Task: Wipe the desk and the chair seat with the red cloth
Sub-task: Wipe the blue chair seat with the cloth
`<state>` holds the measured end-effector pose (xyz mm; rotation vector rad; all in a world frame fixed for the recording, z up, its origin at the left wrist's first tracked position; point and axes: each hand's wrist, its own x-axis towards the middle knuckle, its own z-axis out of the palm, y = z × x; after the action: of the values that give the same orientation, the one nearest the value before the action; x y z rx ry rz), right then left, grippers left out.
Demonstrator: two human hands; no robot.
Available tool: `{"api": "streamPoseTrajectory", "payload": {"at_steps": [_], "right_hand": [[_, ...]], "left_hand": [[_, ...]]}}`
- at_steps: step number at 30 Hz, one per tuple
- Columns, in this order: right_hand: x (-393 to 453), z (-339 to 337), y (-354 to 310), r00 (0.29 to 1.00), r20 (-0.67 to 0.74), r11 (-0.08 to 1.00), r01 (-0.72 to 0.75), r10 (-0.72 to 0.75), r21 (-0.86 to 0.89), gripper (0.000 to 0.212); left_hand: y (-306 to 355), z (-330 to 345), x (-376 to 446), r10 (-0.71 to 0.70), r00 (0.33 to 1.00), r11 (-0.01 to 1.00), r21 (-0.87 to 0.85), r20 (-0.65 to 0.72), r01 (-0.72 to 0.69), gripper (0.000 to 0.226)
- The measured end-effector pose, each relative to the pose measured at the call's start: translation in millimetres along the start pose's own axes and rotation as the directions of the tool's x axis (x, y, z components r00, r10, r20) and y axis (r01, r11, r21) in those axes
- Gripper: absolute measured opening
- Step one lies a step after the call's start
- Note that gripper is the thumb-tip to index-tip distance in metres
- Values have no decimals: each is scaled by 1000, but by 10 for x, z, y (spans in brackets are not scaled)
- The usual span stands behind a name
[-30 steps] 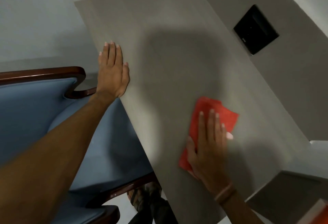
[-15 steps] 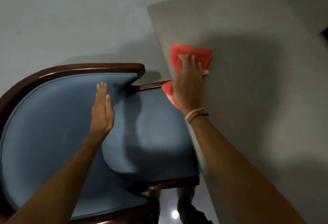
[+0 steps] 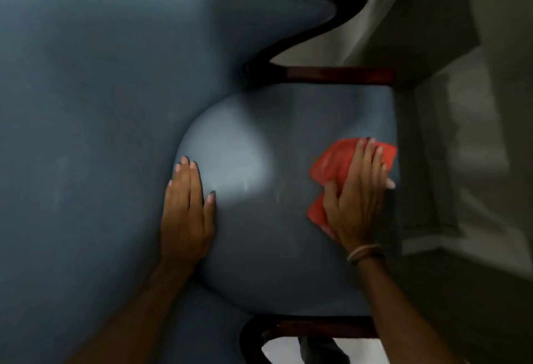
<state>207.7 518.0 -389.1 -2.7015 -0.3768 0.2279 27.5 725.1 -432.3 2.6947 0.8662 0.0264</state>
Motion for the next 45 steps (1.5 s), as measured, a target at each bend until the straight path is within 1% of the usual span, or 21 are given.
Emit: {"api": "streamPoseTrajectory", "payload": {"at_steps": [4,7,9,12,14,16,18,21,23,24,26,29,30,32,35,36,38,40,42,44,45], "right_hand": [[523,491,-590,971,-58,968,224,-231,-111,75],[430,856,-1236,858,63,852,514,-510,-102,70],[30,927,-1216,788,153,785,613,-597,-90,68],[-722,723,-595,730,267,727,675,-630,-130,71],[-1099,483,-96,774,288,747,627,-564,-223,74],[-1140,287,281,895,221,839,442,-388,-318,67],[-821,220,397,970,113,900,243,-217,-361,55],[-12,348,71,986,-108,948,86,-124,-308,51],[327,557,-299,964,-161,956,171,-212,-239,55],[316,678,-461,936,-127,928,293,-327,-230,55],[-55,845,-607,824,4,808,557,-567,-193,51],[-894,729,-293,712,148,696,702,-686,-153,52],[-1117,628,-113,715,179,697,699,-676,-159,53],[-1352,396,191,799,184,790,597,-572,-140,56],[-1144,114,259,975,42,975,217,-220,49,62],[-962,18,162,992,-10,981,125,-125,150,63],[-586,-118,-146,993,-108,959,73,-45,274,66],[-403,-159,-497,987,-73,970,155,-144,188,66],[-517,-49,-740,942,93,945,316,-323,86,64],[-747,60,-754,879,253,915,386,-404,120,66],[-811,68,-678,871,262,910,391,-415,141,65]], "left_hand": [[-32,112,55,-3,999,997,-72,-45,0,58],[-56,102,64,-15,998,991,-134,-60,7,55],[-72,90,87,-34,997,976,-216,-75,17,53],[-83,74,111,-56,994,960,-279,-95,28,52],[-82,76,106,-56,992,962,-271,-113,24,51],[-83,99,91,-61,991,965,-259,-120,28,51],[-80,117,94,-64,990,970,-241,-128,31,52],[-70,122,101,-57,989,974,-223,-134,26,51],[-57,116,93,-52,990,977,-212,-131,24,51],[-52,108,89,-54,991,978,-206,-124,27,51],[-38,69,90,-58,993,978,-205,-107,35,51],[-19,-6,99,-53,994,972,-235,-94,30,49],[-5,-35,102,-50,994,971,-239,-97,26,48],[14,-87,94,-37,993,982,-188,-110,16,46],[49,-196,93,-3,998,995,-102,-70,-4,45],[67,-251,109,-6,998,992,-127,-62,-2,45],[109,-372,162,-6,997,981,-192,-82,-10,44],[183,-496,229,0,993,978,-209,-122,-26,45],[253,-599,297,-34,985,971,-238,-167,-7,46],[335,-662,338,-73,975,961,-278,-208,12,46],[389,-674,353,-69,973,957,-289,-219,3,46]]}}
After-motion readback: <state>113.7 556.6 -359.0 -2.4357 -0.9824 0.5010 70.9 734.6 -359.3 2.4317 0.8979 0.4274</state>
